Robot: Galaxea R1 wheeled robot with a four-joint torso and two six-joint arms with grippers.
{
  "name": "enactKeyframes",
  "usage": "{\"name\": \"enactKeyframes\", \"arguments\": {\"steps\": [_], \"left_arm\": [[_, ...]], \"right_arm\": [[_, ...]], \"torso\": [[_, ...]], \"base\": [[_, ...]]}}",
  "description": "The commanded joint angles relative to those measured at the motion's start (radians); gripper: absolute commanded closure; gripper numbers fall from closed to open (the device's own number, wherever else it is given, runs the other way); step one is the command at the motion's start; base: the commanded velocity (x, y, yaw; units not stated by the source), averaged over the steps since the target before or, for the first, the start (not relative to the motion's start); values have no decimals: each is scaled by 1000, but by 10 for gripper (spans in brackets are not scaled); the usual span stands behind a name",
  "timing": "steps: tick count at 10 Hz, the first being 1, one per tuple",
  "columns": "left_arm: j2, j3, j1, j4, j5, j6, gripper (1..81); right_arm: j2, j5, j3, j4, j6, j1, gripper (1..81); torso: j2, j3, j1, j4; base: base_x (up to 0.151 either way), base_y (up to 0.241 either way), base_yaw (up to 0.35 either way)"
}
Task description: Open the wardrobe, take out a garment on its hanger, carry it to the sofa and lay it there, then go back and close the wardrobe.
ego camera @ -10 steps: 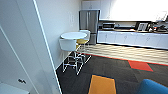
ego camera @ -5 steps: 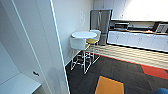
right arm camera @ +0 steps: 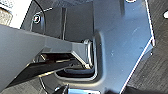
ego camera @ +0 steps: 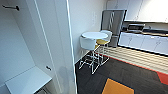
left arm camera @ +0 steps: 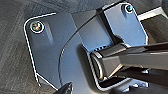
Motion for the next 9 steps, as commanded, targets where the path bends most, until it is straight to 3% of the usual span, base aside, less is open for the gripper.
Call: {"name": "enactKeyframes", "arguments": {"steps": [1, 9], "left_arm": [[-5, 1, -38, 13, 45, 4, 10], [3, 1, -40, 13, 47, 4, 10]], "right_arm": [[7, -54, 2, 2, -1, 23, 10], [7, -54, -1, 2, -1, 27, 10]], "torso": [[0, 0, 0, 0], [0, 0, 0, 0]], "base": [[0, 0, 305], [0, 0, 305]]}}
